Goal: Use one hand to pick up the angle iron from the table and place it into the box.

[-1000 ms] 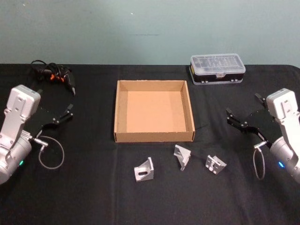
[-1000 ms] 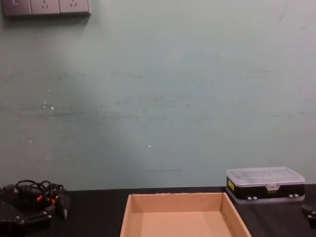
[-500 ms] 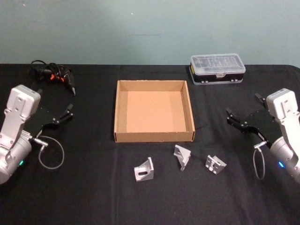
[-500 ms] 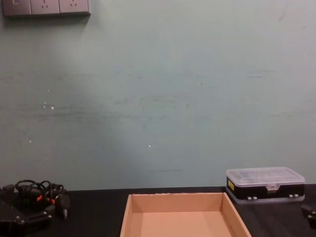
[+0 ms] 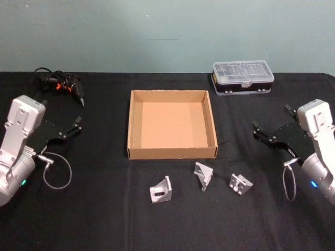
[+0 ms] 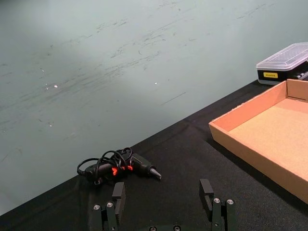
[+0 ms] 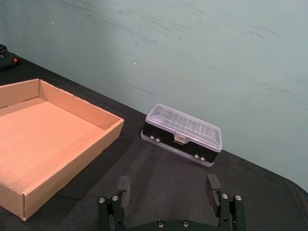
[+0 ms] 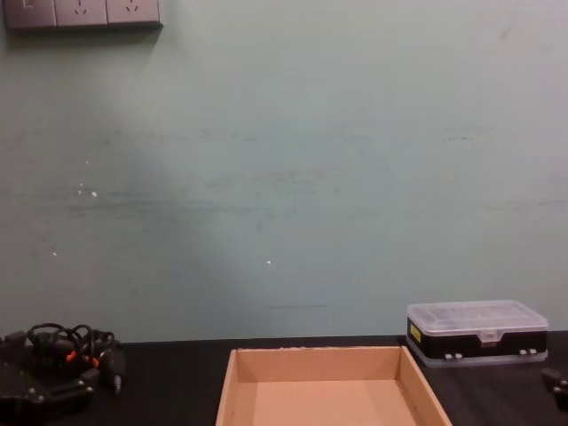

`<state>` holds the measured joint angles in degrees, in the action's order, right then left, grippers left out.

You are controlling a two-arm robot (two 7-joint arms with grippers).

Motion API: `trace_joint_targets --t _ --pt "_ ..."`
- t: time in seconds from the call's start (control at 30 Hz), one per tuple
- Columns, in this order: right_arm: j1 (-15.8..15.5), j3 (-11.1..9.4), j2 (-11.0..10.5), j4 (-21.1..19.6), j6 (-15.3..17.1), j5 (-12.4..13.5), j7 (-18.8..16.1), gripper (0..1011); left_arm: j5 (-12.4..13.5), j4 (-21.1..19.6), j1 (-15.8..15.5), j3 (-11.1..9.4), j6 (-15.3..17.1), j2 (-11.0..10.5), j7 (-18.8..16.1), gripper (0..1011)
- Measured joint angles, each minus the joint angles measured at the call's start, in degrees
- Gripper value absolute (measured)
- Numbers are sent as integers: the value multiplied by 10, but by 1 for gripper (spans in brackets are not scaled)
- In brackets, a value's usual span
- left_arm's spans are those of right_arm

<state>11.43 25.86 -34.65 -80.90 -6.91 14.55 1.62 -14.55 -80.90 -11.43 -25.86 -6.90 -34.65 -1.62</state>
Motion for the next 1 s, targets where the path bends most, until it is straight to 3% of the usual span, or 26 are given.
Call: trace_joint_targets --t 0.57,0.8,1.0 --pt "-2 -4 1 -3 0 0 0 1004 0 0 0 0 0 0 0 1011" --pt "-21 -25 2 -32 4 17 -13 1004 0 0 0 0 0 0 0 1011" --pt "-54 -50 -11 -99 44 56 -40 1004 0 0 0 0 0 0 0 1011"
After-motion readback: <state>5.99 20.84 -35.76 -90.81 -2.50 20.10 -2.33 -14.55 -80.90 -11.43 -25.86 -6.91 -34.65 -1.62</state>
